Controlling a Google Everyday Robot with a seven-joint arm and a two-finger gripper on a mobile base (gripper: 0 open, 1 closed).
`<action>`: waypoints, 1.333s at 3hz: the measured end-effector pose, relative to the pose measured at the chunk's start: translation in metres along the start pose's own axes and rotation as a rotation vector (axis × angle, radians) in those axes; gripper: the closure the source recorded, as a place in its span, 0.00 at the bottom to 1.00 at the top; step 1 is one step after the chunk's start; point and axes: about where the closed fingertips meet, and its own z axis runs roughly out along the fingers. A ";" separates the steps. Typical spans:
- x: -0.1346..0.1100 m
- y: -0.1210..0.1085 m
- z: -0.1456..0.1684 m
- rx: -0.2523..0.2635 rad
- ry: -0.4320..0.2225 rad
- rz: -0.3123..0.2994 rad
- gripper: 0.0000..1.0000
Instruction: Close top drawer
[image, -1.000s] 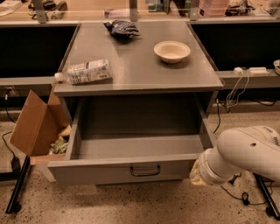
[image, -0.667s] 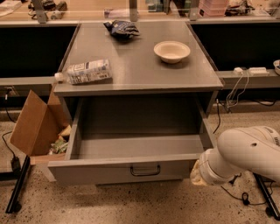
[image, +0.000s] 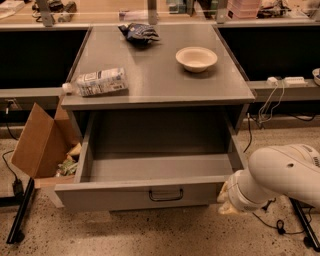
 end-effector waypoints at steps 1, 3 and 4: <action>0.000 0.000 0.000 0.000 0.000 0.000 0.03; 0.000 0.000 0.000 0.000 0.000 0.000 0.00; 0.002 -0.017 -0.002 0.036 -0.045 -0.018 0.18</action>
Offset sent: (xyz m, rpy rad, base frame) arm 0.0000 0.0000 0.0000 0.0000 0.0000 0.0000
